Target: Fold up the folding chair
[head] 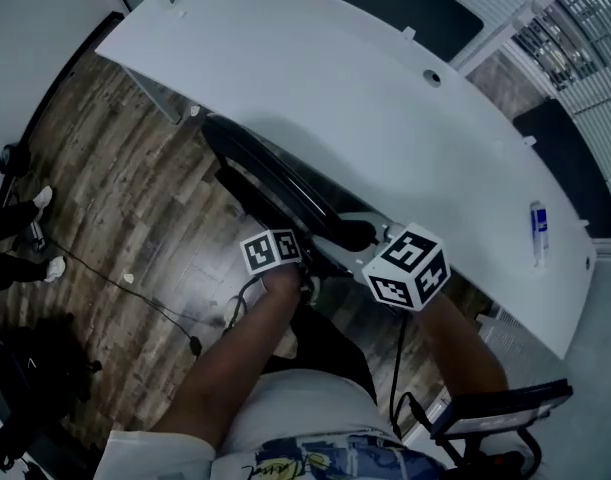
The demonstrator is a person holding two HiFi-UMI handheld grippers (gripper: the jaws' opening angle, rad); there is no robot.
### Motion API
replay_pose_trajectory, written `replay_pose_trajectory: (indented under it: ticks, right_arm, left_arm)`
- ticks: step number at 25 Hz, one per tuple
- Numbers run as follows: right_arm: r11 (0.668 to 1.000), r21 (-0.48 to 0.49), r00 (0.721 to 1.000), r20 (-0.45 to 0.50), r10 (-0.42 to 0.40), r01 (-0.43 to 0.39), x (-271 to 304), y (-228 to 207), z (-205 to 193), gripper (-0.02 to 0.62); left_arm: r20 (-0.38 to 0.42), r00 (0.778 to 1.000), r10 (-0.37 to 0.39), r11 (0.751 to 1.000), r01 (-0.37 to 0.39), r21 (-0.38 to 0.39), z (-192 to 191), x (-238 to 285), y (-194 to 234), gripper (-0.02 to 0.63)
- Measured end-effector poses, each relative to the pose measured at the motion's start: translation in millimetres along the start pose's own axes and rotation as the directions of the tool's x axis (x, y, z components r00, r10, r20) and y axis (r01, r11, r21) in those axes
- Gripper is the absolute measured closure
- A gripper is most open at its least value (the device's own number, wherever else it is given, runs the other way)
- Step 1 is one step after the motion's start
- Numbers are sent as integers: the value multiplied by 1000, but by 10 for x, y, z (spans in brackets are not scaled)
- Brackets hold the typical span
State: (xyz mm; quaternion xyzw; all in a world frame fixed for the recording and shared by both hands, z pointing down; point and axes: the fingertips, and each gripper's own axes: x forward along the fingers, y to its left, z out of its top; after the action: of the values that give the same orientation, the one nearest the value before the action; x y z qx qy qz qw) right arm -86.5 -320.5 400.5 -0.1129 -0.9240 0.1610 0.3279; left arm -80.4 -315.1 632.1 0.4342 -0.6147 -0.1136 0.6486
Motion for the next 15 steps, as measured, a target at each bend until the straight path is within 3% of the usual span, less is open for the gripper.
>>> replay_pose_trajectory:
  ticks: [7, 15]
  right_arm:
    - [997, -33, 997, 18, 70, -69, 49, -181, 126, 497]
    - [995, 6, 995, 18, 95, -95, -113, -718, 2, 500]
  left_arm:
    - [68, 998, 0, 997, 6, -81, 211, 136, -75, 416]
    - [47, 998, 38, 996, -34, -85, 228, 464, -180, 423]
